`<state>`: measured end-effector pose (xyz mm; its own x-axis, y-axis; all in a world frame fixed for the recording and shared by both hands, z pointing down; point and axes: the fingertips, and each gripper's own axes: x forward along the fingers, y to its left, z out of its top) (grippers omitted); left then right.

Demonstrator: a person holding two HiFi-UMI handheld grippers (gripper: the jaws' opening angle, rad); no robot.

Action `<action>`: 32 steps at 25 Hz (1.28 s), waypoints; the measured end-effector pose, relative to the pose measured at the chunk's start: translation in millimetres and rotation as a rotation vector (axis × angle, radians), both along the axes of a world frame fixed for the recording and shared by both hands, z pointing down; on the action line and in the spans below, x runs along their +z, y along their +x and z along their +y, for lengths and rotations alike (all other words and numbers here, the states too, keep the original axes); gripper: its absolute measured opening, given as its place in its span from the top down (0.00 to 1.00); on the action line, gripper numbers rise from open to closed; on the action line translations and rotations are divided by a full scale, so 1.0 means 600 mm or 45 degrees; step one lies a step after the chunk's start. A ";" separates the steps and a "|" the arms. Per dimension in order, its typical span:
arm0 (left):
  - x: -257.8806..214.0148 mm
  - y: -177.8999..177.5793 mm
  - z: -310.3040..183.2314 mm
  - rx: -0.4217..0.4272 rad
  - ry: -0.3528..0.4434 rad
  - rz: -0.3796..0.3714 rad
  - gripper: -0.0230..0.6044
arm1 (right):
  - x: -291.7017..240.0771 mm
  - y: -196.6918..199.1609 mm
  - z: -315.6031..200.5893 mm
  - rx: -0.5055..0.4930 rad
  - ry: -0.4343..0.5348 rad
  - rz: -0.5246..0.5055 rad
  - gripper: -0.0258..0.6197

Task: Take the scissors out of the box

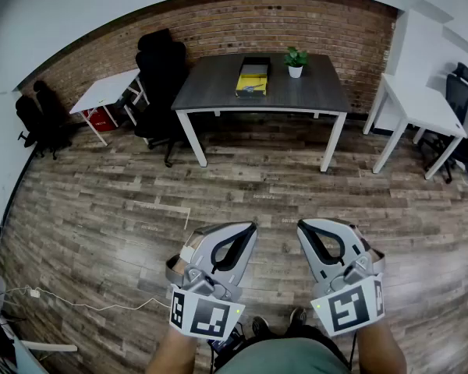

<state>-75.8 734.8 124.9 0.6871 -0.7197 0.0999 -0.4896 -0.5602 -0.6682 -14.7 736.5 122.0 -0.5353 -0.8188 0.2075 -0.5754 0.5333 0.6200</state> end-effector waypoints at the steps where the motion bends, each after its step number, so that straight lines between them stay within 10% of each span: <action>1: 0.000 -0.003 0.001 -0.001 0.001 -0.001 0.97 | 0.001 -0.003 0.001 -0.004 0.000 0.007 0.95; 32: 0.026 -0.035 -0.060 -0.043 -0.027 -0.044 0.97 | 0.016 -0.038 -0.056 -0.031 0.041 0.099 0.95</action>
<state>-96.9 698.7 140.8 0.6585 -0.7397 0.1385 -0.4854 -0.5581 -0.6730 -37.6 703.1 131.6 -0.5385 -0.8124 0.2235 -0.5116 0.5260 0.6794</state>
